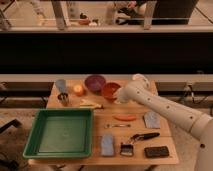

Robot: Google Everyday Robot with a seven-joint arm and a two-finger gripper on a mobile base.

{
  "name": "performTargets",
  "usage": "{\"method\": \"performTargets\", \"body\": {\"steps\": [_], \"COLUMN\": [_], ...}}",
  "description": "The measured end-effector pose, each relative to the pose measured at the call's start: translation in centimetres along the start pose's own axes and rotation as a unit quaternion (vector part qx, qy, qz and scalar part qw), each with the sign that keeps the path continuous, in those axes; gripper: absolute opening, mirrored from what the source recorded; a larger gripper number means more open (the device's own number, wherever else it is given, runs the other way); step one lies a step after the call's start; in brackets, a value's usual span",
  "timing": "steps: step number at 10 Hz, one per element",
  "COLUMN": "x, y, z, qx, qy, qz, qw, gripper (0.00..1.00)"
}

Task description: Stack bowls on top of each other

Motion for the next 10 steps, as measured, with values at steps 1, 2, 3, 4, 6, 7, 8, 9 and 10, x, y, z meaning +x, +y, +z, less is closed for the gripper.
{"method": "performTargets", "body": {"steps": [1, 2, 3, 4, 6, 7, 8, 9, 10], "x": [0.0, 0.1, 0.0, -0.1, -1.0, -1.4, -2.0, -2.5, -2.7], "y": [-0.5, -0.9, -1.2, -1.4, -2.1, -2.9, -3.8, -4.5, -5.5], "z": [-1.0, -2.0, -2.8, -3.3, -3.9, -4.1, -4.2, -4.4, -4.8], "qx": [0.003, 0.007, 0.012, 0.019, 0.031, 0.041, 0.047, 0.051, 0.059], "qy": [0.014, 0.024, 0.027, 0.022, -0.01, -0.038, -0.056, -0.066, -0.072], "qz": [0.001, 0.004, 0.007, 0.013, 0.018, 0.024, 0.026, 0.025, 0.024], "qw": [0.9999, 0.9997, 0.9995, 0.9995, 0.9993, 0.9982, 0.997, 0.9962, 0.9954], "gripper": [0.04, 0.04, 0.04, 0.04, 0.04, 0.04, 0.04, 0.04, 0.04]}}
